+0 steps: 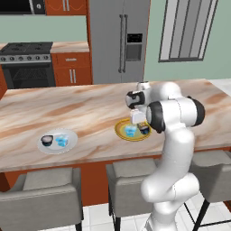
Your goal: Place two yogurt containers on each plate.
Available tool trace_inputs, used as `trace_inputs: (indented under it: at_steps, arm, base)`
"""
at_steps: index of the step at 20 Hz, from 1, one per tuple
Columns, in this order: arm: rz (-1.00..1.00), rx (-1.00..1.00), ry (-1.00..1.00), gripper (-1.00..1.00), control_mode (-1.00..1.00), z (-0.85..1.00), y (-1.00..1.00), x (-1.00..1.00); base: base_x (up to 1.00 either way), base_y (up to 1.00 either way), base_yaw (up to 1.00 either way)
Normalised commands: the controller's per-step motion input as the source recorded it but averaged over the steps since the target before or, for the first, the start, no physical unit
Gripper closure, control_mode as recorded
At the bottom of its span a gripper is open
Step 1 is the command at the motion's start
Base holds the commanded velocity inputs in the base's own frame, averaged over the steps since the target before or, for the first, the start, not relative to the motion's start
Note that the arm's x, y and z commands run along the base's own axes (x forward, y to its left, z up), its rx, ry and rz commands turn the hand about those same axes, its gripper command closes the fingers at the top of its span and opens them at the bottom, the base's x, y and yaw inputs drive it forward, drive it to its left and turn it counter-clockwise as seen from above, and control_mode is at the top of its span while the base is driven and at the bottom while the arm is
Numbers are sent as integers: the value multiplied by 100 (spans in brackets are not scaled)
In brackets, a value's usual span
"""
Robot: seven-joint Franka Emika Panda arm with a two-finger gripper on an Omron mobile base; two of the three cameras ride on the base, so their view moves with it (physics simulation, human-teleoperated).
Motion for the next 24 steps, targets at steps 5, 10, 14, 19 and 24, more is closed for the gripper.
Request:
trace_inputs:
  at_steps: [5,10,14,19,24]
  arm:
    - [5,-10,-46,-100,-100,43,7,-31]
    - [3,-12,-53,-100,-100,41,9,-39]
    - [0,-5,-28,-100,-100,51,4,-49]
    - [0,-1,-5,-100,-100,76,4,-39]
    - [0,0,0,-100,-100,92,6,-28]
  base:
    - [0,0,0]
    - [0,0,0]
    - [0,0,0]
    - [0,0,0]
    - [0,0,0]
